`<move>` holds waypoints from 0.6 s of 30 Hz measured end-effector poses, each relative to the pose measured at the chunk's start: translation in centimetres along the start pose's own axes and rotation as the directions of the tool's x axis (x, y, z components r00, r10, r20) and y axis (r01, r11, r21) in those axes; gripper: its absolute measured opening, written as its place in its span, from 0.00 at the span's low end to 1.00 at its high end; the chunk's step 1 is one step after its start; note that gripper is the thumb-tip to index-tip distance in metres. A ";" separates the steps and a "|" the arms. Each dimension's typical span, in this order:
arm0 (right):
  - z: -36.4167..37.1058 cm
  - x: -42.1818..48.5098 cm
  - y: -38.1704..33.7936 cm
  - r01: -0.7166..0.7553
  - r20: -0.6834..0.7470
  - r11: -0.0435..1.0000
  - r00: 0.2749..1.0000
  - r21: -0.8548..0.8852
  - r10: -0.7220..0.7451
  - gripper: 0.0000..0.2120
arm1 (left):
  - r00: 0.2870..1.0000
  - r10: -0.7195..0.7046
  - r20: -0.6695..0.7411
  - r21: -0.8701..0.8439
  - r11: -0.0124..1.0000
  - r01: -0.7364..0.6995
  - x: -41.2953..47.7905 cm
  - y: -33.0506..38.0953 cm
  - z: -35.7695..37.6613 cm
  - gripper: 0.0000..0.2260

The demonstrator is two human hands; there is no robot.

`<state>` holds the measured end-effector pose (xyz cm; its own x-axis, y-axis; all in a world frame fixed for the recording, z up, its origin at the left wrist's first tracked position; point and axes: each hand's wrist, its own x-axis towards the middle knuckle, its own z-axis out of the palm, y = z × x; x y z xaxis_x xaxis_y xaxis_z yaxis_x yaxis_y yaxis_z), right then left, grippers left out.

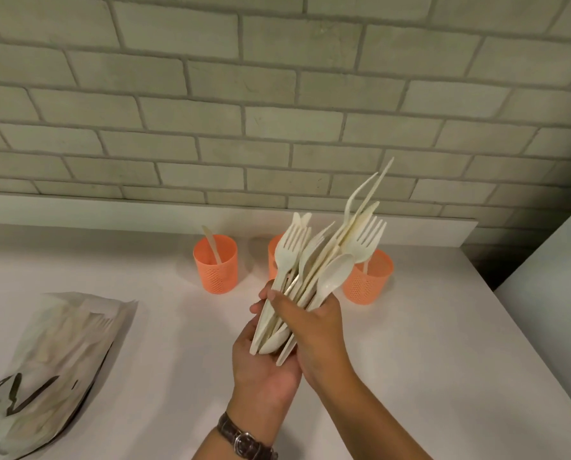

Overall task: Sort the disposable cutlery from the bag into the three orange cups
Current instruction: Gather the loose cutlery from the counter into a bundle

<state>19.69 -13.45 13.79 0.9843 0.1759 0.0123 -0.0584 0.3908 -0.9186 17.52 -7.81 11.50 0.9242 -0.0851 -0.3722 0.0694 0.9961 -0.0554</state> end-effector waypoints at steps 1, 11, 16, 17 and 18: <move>0.0 -0.1 0.0 -0.008 0.018 1.000 1.000 -0.017 0.008 0.12 | 0.998 -0.019 0.053 0.009 1.000 0.019 -0.2 -0.1 0.3 0.15; -0.7 -0.1 -0.3 -0.038 0.120 0.988 0.991 -0.153 0.056 0.12 | 0.997 -0.041 -0.065 -0.026 0.999 0.039 0.2 0.9 -0.8 0.15; -0.1 -0.6 -0.4 -0.028 0.140 0.976 0.988 -0.216 0.060 0.14 | 1.000 -0.016 0.004 -0.098 0.995 0.016 0.3 0.9 -0.5 0.13; 0.0 -0.6 -0.4 -0.031 0.140 0.977 0.988 -0.212 0.062 0.13 | 1.000 -0.011 0.019 -0.100 0.995 0.013 0.3 0.9 -0.4 0.12; 0.0 -0.5 -0.4 -0.028 0.149 0.974 0.987 -0.224 0.062 0.12 | 1.000 0.002 0.025 -0.096 0.995 0.001 0.2 0.8 -0.4 0.11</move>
<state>19.19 -13.66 14.15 0.9432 0.3321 0.0138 -0.0467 0.1736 -0.9837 17.66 -7.05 11.00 0.9334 -0.0826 -0.3492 0.0337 0.9890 -0.1439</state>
